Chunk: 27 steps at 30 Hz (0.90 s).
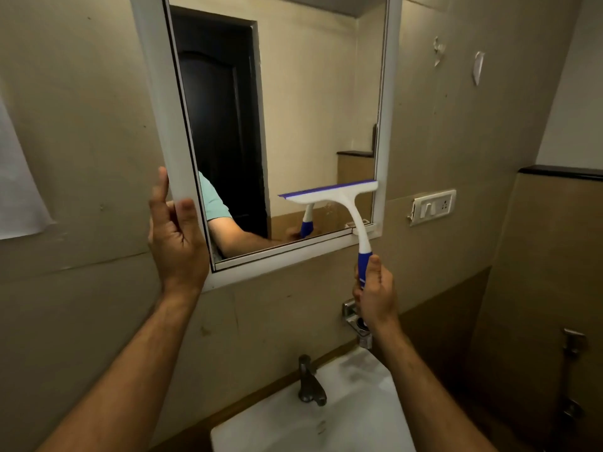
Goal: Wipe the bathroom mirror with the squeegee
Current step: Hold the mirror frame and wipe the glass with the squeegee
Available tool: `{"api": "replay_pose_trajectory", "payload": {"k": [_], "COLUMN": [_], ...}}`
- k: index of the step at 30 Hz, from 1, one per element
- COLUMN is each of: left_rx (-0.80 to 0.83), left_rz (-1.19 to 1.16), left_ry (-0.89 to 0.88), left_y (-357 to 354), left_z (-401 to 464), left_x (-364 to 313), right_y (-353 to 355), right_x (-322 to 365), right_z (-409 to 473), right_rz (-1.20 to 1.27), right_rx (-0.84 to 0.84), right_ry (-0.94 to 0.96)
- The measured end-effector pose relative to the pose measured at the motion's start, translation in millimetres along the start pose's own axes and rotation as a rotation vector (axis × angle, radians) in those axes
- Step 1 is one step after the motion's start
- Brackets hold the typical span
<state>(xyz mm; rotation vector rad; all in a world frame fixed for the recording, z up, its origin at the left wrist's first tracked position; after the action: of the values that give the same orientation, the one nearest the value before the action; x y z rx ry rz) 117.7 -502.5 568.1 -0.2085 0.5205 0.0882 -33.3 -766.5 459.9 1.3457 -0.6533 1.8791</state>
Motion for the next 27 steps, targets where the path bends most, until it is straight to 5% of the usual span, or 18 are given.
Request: {"api": "replay_pose_trajectory", "payload": {"k": [20,27], "left_rx": [-0.057,-0.042], "left_rz": [0.167,0.172], "left_ry": [0.075,0.069], "left_y": [-1,-3], "left_z": [3,3], "left_x": [6,6], "right_y": [-2,7], "right_x": [33,-27], "right_z": [11,-20], "right_rz": [0.003,-0.061], "right_rx": [0.017,0.017], "right_ry": [0.03,-0.053]}}
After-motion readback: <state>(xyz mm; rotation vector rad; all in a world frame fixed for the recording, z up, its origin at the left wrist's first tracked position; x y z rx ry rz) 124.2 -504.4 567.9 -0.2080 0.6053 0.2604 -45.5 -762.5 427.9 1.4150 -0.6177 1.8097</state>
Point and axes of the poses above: each hand's wrist, its own z-axis towards the middle knuckle, its own y-axis out of the back of the hand, x = y × z, the point moved 5 cm from there along z, towards the middle knuckle, and after that the axes turned 3 degrees about -z, right-handed, at the moved point
